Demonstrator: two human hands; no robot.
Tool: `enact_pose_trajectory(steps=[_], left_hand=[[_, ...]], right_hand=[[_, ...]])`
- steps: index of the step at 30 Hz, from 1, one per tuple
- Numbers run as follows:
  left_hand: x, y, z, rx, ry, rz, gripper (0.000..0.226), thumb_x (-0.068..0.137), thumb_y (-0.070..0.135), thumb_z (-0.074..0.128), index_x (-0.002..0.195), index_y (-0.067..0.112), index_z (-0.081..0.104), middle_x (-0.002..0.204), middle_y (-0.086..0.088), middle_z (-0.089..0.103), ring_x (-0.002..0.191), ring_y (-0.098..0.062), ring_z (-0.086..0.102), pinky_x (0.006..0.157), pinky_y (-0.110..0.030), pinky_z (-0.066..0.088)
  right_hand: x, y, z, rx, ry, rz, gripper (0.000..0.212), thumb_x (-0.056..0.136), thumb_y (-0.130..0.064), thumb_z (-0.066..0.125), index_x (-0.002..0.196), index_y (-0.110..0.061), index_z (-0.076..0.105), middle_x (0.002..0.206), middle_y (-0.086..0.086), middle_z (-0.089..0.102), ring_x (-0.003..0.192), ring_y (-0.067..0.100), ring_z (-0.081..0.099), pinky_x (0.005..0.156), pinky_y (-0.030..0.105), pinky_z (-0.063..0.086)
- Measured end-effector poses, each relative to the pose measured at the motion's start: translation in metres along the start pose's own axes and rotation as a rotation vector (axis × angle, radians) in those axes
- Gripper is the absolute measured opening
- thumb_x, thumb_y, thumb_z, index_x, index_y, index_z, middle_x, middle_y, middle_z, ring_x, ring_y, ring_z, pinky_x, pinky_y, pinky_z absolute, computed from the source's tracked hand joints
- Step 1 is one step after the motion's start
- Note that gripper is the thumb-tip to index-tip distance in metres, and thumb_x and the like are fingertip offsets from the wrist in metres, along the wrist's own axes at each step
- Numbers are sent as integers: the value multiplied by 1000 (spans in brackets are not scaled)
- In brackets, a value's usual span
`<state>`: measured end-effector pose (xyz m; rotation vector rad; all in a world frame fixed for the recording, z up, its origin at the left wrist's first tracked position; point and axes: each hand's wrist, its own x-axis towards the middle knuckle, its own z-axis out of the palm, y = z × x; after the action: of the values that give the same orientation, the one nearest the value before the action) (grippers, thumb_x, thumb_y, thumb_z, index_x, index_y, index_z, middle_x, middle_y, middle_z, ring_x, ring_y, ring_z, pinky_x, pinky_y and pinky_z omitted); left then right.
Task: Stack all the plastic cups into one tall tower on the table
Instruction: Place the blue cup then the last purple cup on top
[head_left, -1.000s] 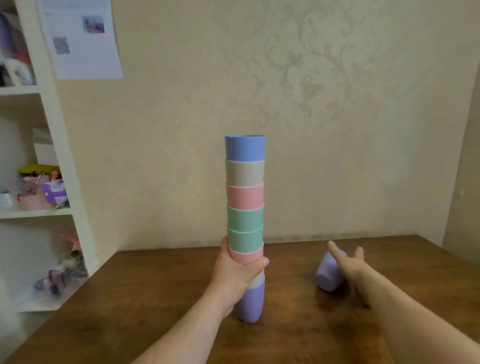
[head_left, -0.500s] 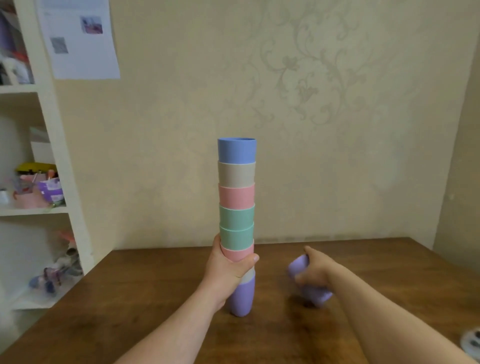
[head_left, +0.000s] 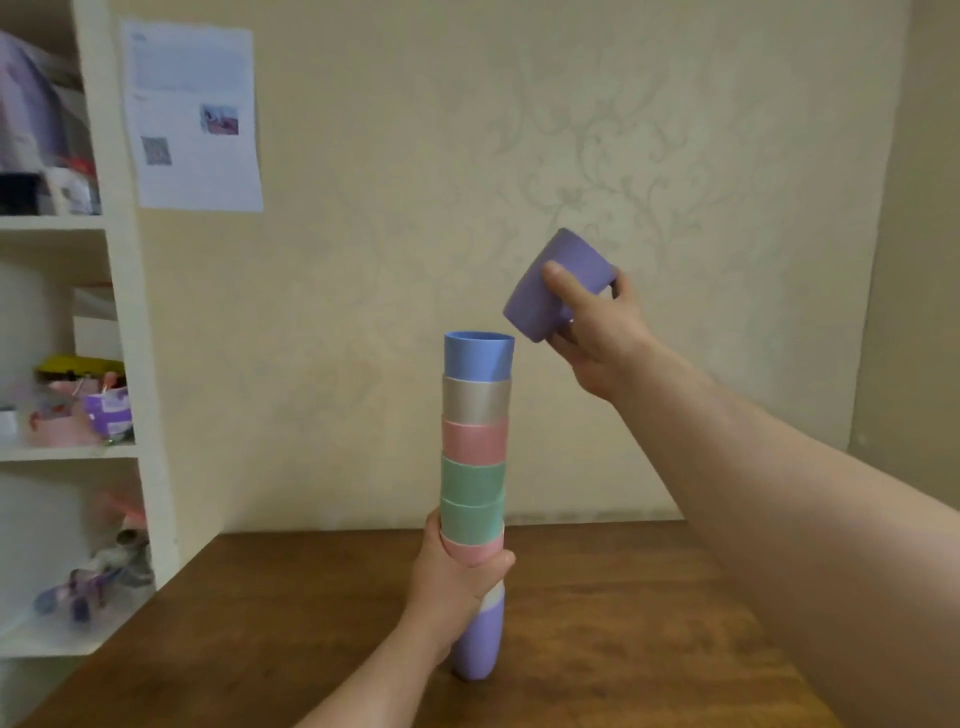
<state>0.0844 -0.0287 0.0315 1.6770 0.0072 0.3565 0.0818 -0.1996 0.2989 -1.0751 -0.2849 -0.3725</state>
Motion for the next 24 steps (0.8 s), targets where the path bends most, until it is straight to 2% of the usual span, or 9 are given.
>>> enact_pose_trajectory(steps=[2,5,10,12,16,19,21,24], left_hand=[[-4,1,-1,0,1,-4,83,65,26,101,133,34,54,117,11,74,103,-10,73,93,-37,60],[-6,0,-4,14,-9,4,81,68,24,101,133,34,54,118,12,74,103,-8,73,93,-34,58],[-11,1,-6,23,-28,18,83,71,22,100,137,32,52,120,12,72,107,-11,72,97,-37,60],[-11,0,-6,20,-21,28,85,69,22,101,139,30,53,121,11,73,107,-12,73,99,-39,61],[-15,1,-9,8,-33,38,82,71,20,101,136,33,53,120,13,73,105,-8,72,86,-26,58],[-16,1,-8,1,-29,38,84,71,22,101,138,32,53,121,11,74,107,-10,73,91,-31,60],[-15,-1,-8,-1,-26,31,84,70,23,102,139,32,54,121,11,74,107,-12,73,96,-37,62],[-13,-3,-8,-1,-29,36,82,70,24,101,137,33,55,122,9,75,108,-12,74,99,-41,62]], right_hand=[[-5,3,11,-93,-59,10,74,88,-23,89,147,-32,44,125,5,73,100,23,77,79,40,64],[-8,7,18,-205,-83,6,83,84,-35,91,151,-39,41,128,0,72,112,26,74,95,47,56],[-8,5,23,-218,-67,-22,88,84,-32,92,154,-37,38,129,4,70,116,29,72,104,56,56],[-8,5,24,-233,-62,-19,89,85,-33,91,156,-37,36,128,4,69,116,30,72,103,55,56],[-9,2,30,-217,-46,0,85,87,-37,88,156,-34,37,128,1,71,114,28,74,98,47,60],[-9,3,37,-139,-43,54,80,89,-39,87,153,-31,40,127,0,71,110,27,76,100,46,60],[-11,6,42,-287,-87,11,86,86,-38,89,155,-31,38,128,1,69,111,26,75,100,47,61],[-16,16,49,-592,-234,-64,90,82,-26,93,155,-28,40,126,5,66,106,21,71,79,32,61]])
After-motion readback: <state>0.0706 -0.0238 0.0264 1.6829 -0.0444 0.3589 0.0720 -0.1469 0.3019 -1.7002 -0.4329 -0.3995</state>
